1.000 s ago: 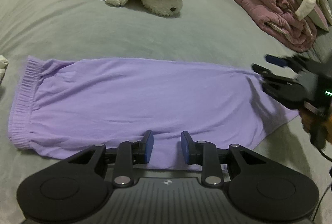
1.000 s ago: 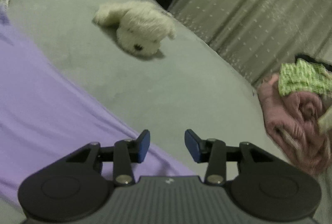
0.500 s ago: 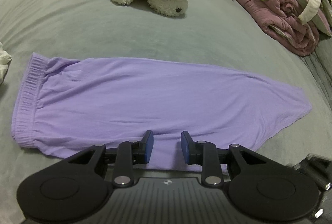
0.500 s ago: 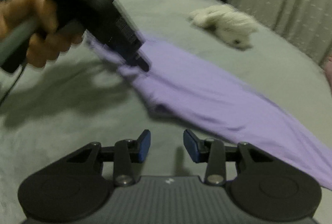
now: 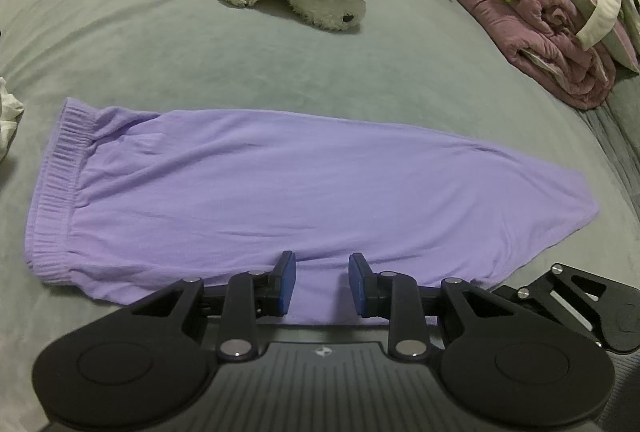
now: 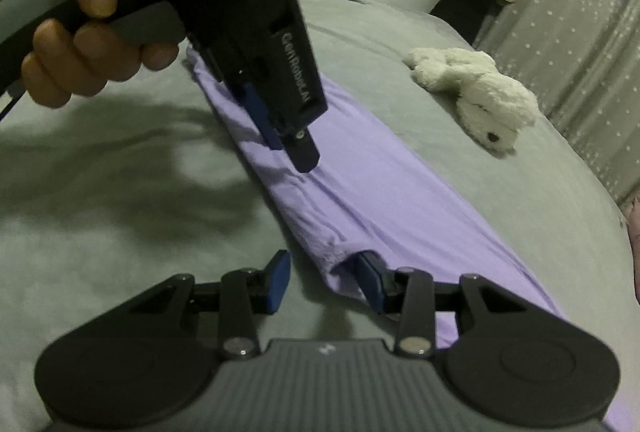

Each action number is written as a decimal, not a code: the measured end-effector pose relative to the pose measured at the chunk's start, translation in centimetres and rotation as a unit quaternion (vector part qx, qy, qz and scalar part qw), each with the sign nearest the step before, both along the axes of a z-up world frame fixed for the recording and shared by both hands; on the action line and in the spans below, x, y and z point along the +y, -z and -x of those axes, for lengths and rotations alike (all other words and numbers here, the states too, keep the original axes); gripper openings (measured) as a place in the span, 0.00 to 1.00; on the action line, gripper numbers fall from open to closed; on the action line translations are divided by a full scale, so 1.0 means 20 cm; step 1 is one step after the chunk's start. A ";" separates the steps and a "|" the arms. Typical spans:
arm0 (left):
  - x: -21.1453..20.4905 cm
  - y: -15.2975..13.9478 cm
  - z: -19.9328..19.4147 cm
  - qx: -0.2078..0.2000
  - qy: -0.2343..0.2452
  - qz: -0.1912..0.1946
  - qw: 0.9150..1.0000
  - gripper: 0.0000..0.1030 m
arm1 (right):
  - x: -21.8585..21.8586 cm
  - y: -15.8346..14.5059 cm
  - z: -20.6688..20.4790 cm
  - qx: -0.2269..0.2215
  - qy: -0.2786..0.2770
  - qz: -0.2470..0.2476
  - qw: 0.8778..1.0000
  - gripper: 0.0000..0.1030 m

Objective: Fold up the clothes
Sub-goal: 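Open the right gripper and move it to the pants edge beside the left gripper, then pinch the lavender pants edge next to the left gripper with the right gripper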

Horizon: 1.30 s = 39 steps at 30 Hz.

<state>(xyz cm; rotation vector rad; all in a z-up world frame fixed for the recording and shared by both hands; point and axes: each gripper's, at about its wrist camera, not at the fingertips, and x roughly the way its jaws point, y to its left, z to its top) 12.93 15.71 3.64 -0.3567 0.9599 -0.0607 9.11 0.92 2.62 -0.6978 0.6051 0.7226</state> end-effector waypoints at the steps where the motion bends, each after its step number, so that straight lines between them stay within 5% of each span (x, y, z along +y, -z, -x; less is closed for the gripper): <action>1: 0.00 0.00 0.00 0.000 0.001 -0.001 1.000 0.26 | 0.00 0.01 -0.01 0.003 -0.001 0.000 1.000 0.33; 7: 0.00 0.00 0.00 0.001 0.003 -0.005 1.000 0.26 | -0.02 0.02 -0.04 0.010 0.006 0.005 1.000 0.05; 19: 0.00 0.01 -0.01 0.003 0.005 -0.011 1.000 0.26 | -0.08 -0.05 0.03 0.052 0.030 -0.044 0.997 0.05; 34: -0.04 -0.04 0.03 -0.021 0.024 -0.014 0.999 0.31 | -0.06 -0.01 0.06 0.034 0.033 -0.035 0.998 0.05; 39: -0.09 -0.06 0.05 -0.039 0.045 -0.023 0.998 0.31 | -0.05 -0.01 0.07 0.021 0.029 -0.048 0.998 0.13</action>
